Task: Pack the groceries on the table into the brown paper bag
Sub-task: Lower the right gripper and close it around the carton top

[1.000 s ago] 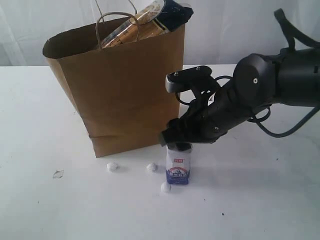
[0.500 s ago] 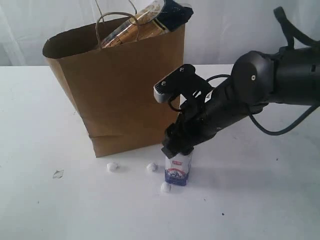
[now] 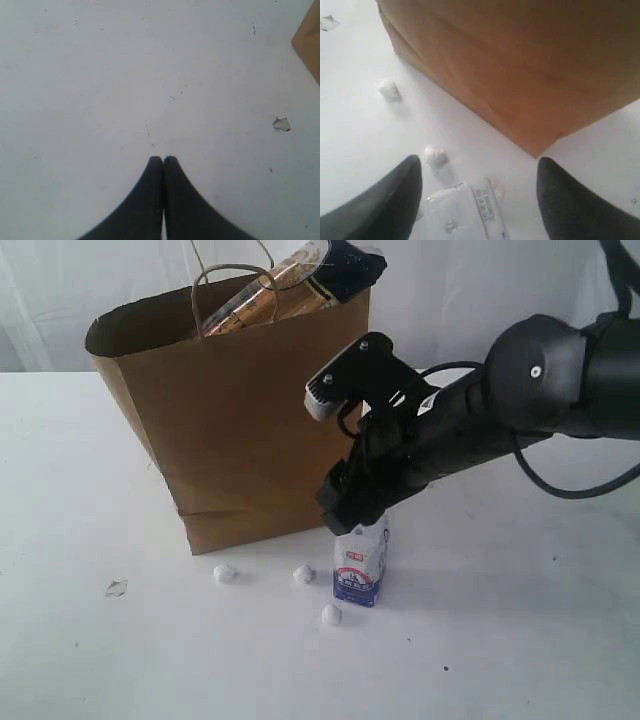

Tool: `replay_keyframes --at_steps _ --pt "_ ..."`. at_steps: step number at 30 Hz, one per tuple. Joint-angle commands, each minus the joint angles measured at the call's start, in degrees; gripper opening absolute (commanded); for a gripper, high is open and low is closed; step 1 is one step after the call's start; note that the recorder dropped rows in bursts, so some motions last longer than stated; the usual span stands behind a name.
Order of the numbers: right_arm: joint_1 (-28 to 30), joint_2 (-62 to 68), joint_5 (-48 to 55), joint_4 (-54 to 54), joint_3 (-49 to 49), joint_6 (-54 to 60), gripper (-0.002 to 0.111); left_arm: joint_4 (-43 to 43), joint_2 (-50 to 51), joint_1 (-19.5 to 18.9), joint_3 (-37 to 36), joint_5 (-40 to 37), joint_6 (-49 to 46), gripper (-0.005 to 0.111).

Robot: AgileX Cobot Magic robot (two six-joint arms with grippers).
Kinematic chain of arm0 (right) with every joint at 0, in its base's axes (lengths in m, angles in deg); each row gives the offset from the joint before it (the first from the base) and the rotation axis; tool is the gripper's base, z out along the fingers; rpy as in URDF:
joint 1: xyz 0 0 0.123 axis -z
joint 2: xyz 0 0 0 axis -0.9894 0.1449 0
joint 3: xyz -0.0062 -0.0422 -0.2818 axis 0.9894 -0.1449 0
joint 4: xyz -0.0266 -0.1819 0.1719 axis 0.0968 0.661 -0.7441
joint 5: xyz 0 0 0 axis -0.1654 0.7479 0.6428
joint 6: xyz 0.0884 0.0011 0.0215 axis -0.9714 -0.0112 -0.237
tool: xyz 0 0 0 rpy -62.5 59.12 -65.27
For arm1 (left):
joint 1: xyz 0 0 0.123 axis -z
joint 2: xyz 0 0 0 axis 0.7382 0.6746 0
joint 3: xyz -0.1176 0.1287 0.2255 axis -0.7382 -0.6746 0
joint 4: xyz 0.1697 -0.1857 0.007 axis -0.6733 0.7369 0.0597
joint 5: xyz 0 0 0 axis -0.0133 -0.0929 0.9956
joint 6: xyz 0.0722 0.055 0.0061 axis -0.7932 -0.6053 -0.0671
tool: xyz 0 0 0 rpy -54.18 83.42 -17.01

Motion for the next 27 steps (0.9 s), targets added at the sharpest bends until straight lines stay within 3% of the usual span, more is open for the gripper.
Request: replay_keyframes --at_steps 1,5,11,16,21,27 --pt "-0.07 -2.38 3.62 -1.31 -0.38 -0.38 0.061 0.28 -0.21 0.28 -0.30 -0.21 0.56 0.000" --pt "-0.07 -2.61 9.12 -1.18 -0.38 -1.21 0.063 0.28 -0.21 0.28 -0.30 -0.21 0.56 0.000" --pt "-0.07 -2.61 18.73 -0.68 -0.38 -1.25 0.079 0.28 -0.21 0.28 -0.30 -0.32 0.56 0.000" --pt "-0.07 -2.61 22.42 -0.15 -0.38 -1.35 0.079 0.28 -0.21 2.14 -0.30 -0.32 0.56 0.000" --pt "-0.07 -2.51 21.07 2.69 -0.38 -0.90 0.079 0.28 -0.21 3.31 -0.30 -0.32 0.56 0.000" --pt "-0.07 -2.61 14.24 11.36 0.99 11.40 0.079 0.28 -0.21 3.52 -0.30 -0.32 0.56 0.000"
